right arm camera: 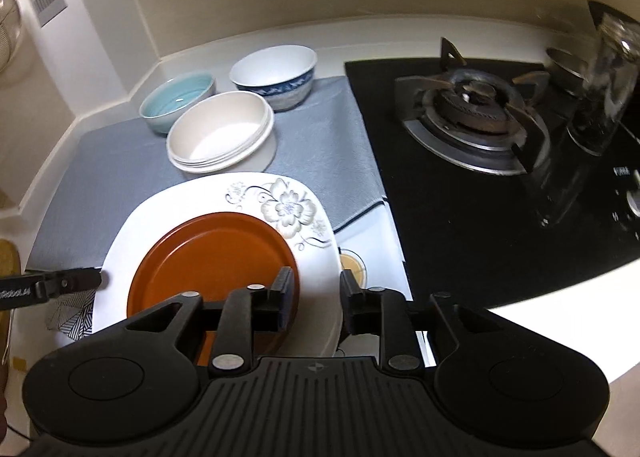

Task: Organize plates and bowls
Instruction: 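Lower the brown plate onto the flower-print plate with the left gripper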

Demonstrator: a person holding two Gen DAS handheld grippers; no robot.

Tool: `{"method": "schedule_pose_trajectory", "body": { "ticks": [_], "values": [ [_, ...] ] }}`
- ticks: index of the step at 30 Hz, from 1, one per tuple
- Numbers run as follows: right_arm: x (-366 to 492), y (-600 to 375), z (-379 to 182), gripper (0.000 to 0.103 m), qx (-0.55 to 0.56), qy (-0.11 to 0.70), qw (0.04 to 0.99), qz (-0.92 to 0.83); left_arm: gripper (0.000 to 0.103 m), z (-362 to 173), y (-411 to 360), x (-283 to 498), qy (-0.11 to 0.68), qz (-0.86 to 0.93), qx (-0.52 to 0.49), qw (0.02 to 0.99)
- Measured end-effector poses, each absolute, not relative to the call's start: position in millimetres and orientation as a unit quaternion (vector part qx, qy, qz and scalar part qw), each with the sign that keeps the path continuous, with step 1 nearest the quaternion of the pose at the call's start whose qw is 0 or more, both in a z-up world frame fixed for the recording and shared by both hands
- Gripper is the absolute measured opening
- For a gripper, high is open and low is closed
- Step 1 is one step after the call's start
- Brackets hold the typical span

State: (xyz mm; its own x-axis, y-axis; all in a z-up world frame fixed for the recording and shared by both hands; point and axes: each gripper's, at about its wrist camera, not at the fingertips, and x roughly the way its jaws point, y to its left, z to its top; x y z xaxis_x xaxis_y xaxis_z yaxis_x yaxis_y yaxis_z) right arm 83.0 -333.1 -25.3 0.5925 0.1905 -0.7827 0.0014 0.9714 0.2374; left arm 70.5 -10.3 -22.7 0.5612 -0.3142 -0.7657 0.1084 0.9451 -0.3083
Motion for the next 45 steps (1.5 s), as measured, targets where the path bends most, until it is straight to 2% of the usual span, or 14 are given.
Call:
{"method": "schedule_pose_trajectory", "body": {
  "ticks": [24,45],
  "values": [
    [87.3,-340.9,-51.2,0.028,0.169,0.493,0.852,0.047,0.033,-36.9,-11.5,73.7,0.475,-0.134,-0.131,0.860],
    [90.5,-341.7,-53.4,0.024,0.172,0.501,0.847,0.054,0.023,-45.1,-19.8,80.4,0.484,-0.154,-0.132,0.851]
  ]
}}
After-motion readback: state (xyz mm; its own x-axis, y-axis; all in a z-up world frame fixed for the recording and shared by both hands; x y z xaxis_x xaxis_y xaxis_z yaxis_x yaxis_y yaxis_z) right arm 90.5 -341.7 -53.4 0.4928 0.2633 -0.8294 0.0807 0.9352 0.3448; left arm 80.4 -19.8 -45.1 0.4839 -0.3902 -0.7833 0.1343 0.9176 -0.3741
